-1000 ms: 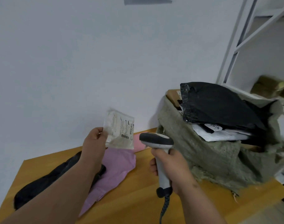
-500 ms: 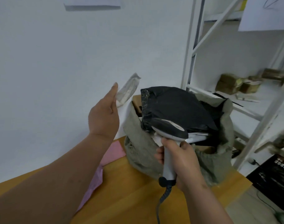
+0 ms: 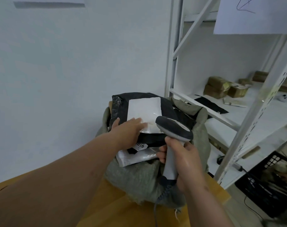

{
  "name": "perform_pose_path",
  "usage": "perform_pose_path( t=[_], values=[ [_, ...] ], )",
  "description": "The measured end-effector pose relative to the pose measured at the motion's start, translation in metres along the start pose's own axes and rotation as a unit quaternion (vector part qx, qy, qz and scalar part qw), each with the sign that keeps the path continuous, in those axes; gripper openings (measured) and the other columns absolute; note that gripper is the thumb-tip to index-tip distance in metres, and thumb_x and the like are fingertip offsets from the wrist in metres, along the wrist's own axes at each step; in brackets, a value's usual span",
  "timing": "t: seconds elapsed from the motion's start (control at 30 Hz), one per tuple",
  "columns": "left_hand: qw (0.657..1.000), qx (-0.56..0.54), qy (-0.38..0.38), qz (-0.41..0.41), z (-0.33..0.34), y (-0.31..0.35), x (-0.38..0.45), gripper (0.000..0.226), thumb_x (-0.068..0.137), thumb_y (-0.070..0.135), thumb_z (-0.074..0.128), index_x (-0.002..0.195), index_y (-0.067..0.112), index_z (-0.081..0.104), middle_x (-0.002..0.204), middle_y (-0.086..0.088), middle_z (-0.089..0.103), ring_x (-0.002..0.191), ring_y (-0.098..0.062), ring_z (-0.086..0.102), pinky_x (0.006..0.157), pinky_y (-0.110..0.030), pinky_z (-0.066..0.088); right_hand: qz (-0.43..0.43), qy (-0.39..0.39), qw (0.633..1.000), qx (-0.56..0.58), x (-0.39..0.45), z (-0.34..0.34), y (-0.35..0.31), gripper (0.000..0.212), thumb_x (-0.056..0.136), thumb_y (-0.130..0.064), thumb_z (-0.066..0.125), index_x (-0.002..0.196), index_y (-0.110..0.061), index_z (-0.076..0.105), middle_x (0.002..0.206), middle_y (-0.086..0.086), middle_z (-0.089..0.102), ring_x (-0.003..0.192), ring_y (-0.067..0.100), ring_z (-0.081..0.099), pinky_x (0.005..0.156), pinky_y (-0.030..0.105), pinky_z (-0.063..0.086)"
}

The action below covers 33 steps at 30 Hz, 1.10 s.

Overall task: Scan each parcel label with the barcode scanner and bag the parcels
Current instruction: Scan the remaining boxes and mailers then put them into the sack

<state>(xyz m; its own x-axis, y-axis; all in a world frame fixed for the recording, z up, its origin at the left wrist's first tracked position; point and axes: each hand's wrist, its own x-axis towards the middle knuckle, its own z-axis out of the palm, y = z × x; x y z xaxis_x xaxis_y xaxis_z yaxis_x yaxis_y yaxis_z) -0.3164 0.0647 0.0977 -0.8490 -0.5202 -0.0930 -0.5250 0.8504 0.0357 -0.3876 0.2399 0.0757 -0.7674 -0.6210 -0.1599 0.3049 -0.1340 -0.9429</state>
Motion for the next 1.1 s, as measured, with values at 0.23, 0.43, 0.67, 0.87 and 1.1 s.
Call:
perform_pose_path(
  t=[0.23,0.43,0.67,0.87,1.1],
  values=[
    [0.996,-0.057,0.047,-0.039,0.005,-0.009,0.006,0.056,0.102,0.042,0.039,0.152,0.044,0.015,0.164,0.011,0.004,0.151,-0.016,0.000,0.118,-0.057,-0.005,0.013,-0.035,0.999,-0.030,0.009,0.005,0.000,0.013,0.092,-0.016,0.067,0.090,-0.003,0.065,0.067,0.009,0.070,0.055,0.016,0.066,0.051,0.025,0.053],
    [0.983,-0.097,0.113,-0.109,0.013,-0.032,-0.023,0.056,0.100,0.044,0.043,0.151,0.044,0.021,0.163,0.011,0.011,0.150,-0.014,0.006,0.119,-0.050,0.001,0.017,-0.076,0.997,-0.028,0.001,0.023,0.002,0.011,0.092,-0.013,0.067,0.087,-0.004,0.064,0.067,0.011,0.065,0.055,0.020,0.064,0.052,0.028,0.050],
    [0.975,-0.133,0.107,-0.143,0.035,-0.080,-0.076,0.051,0.103,0.040,0.038,0.151,0.045,0.021,0.162,0.012,0.013,0.149,-0.014,0.011,0.120,-0.047,0.006,0.024,-0.087,0.994,-0.059,-0.029,0.066,0.016,0.011,0.091,-0.018,0.069,0.092,-0.008,0.067,0.068,0.008,0.069,0.064,0.021,0.069,0.059,0.030,0.055],
    [0.963,-0.167,0.088,-0.190,0.061,-0.139,-0.139,0.052,0.102,0.040,0.039,0.151,0.045,0.021,0.162,0.012,0.014,0.148,-0.016,0.018,0.119,-0.047,0.012,0.028,-0.118,0.989,-0.089,-0.067,0.123,0.048,0.012,0.090,-0.017,0.068,0.083,-0.007,0.065,0.063,0.006,0.066,0.059,0.019,0.065,0.057,0.031,0.054],
    [0.944,-0.193,0.025,-0.267,0.117,-0.224,-0.231,0.055,0.101,0.038,0.043,0.152,0.034,0.025,0.161,0.007,0.022,0.145,-0.018,0.026,0.117,-0.042,0.023,0.042,-0.161,0.974,-0.154,-0.106,0.190,0.110,0.015,0.089,-0.020,0.069,0.086,-0.005,0.067,0.066,0.008,0.068,0.063,0.024,0.069,0.064,0.038,0.053]
  ],
)
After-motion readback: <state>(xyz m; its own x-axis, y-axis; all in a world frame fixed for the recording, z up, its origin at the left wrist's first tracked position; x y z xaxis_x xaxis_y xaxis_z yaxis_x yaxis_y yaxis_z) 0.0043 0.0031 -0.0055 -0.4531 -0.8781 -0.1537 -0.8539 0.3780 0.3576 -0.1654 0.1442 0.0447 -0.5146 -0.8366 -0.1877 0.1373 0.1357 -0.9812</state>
